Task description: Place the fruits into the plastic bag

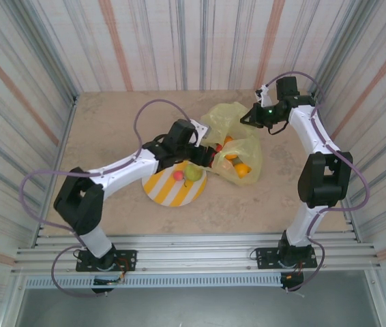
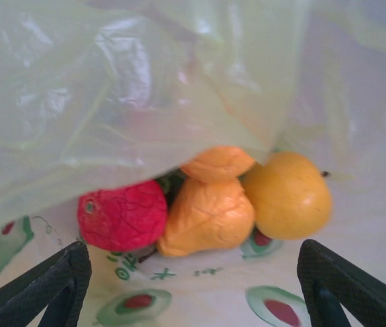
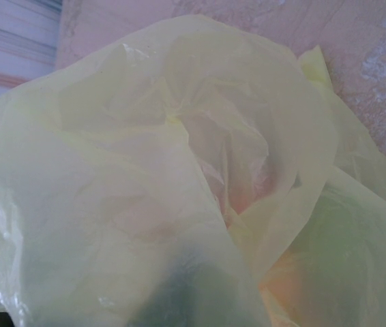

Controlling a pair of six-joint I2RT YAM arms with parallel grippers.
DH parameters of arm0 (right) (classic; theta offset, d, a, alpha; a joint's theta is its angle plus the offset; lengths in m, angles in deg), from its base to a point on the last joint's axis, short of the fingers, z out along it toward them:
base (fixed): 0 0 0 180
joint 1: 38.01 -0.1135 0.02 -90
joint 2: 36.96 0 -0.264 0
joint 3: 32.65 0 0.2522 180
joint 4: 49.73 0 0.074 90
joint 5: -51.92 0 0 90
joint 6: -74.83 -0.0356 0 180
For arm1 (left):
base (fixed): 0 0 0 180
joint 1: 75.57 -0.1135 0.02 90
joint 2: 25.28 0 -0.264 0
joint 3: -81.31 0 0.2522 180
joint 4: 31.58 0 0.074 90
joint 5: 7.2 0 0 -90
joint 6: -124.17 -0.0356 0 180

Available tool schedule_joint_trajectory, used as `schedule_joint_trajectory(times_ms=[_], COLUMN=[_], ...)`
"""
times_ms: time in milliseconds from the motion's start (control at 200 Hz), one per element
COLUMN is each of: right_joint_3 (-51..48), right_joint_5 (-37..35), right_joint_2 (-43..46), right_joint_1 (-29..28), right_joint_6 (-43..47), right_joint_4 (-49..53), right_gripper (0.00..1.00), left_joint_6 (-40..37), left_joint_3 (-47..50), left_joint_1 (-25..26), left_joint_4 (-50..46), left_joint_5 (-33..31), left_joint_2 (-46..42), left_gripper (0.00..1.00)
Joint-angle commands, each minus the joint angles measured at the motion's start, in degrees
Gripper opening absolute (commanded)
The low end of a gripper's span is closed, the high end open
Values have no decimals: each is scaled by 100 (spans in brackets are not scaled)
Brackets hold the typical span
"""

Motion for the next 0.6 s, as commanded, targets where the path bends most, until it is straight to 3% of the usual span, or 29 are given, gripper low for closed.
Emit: schedule_joint_trajectory(times_ms=[0, 220, 336, 466, 596], right_joint_3=[-76, -65, -59, -63, -63], right_joint_5=[53, 56, 64, 56, 55], right_joint_2=[-37, -36, -46, -54, -55], right_joint_1=[35, 36, 38, 32, 27], right_joint_6=[114, 113, 105, 105, 105], right_joint_4=[103, 95, 94, 92, 93], right_gripper=[0, 0, 0, 0, 0], left_joint_6=[-136, 58, 238, 304, 533], left_joint_3=[380, 1469, 2017, 2271, 2395], left_joint_1=[-27, -270, -462, -625, -792], left_joint_4=[309, 539, 425, -155, -381], left_joint_5=[468, 523, 176, -501, -477], left_joint_2=[-606, -1725, -2136, -2161, -1952], left_gripper=[83, 83, 82, 82, 82])
